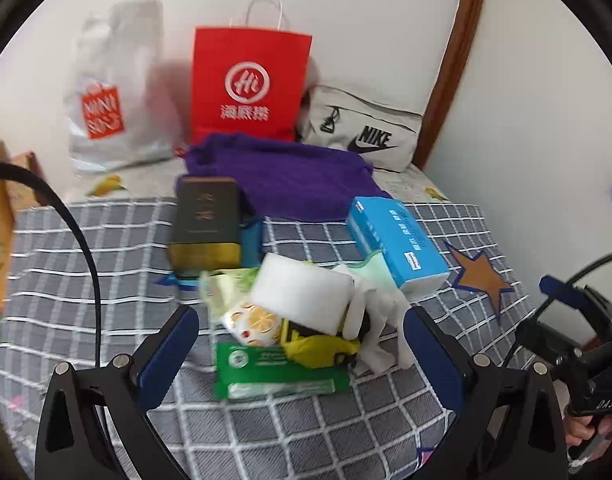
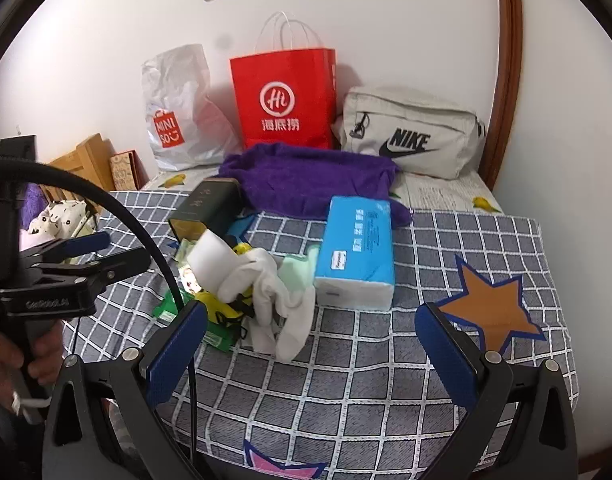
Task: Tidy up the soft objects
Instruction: 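Grasp the white sponge block with the left tool while the right tool grasps the white gloves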
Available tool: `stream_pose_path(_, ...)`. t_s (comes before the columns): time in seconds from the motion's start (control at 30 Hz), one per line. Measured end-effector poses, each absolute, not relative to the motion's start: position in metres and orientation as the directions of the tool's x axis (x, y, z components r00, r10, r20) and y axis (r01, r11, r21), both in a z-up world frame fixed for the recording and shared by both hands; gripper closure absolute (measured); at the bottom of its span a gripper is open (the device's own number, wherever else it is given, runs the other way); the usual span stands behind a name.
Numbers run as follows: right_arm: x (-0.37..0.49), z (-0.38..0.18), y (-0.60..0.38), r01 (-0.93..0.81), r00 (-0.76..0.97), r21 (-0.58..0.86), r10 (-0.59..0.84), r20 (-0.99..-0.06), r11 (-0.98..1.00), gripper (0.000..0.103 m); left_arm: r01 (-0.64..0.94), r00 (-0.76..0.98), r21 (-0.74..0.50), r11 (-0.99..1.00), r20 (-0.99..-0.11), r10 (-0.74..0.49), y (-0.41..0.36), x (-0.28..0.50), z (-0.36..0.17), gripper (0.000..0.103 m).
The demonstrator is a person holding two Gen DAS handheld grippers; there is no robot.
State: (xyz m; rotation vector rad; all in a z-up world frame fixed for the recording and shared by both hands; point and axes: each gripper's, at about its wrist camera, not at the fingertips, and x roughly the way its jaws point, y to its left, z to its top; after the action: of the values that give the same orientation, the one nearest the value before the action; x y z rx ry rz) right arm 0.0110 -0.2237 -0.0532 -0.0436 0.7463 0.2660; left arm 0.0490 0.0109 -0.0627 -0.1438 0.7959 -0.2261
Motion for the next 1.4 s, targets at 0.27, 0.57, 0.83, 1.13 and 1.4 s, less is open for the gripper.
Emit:
stream_pose_path(0.27,0.033,-0.075,-0.232,-0.228,0.663,0.069,0.206,-0.72,0.971,0.0,0.201,0.625,-0.169,0.965,-0.736,-0.259,0.002,0.09,-0.096,0.0)
stream_pose_path(0.57,0.058,-0.097,-0.233,-0.231,0.607,0.081,0.209,-0.767,0.97,0.0,0.313,0.559,-0.132,0.94,-0.775,-0.296,-0.011,0.117,-0.123,0.0)
stream_pose_path(0.83,0.077,-0.113,-0.222,-0.261,0.561,0.134,0.263,-0.785,0.956,0.001,0.324,0.572,-0.211,0.922,-0.733,-0.368,0.009,0.112,-0.111,0.024)
stream_pose_path(1.13,0.113,-0.145,-0.197,-0.265,0.467,0.282,0.379,-0.799,0.922,0.003,0.253,0.593,-0.176,0.952,-0.749,-0.296,0.039,0.107,-0.101,0.023)
stream_pose_path(1.4,0.135,-0.172,-0.183,-0.268,0.411,0.39,0.471,-0.781,0.881,0.054,0.235,0.588,-0.182,0.955,-0.756,-0.289,0.042,0.106,-0.104,0.023)
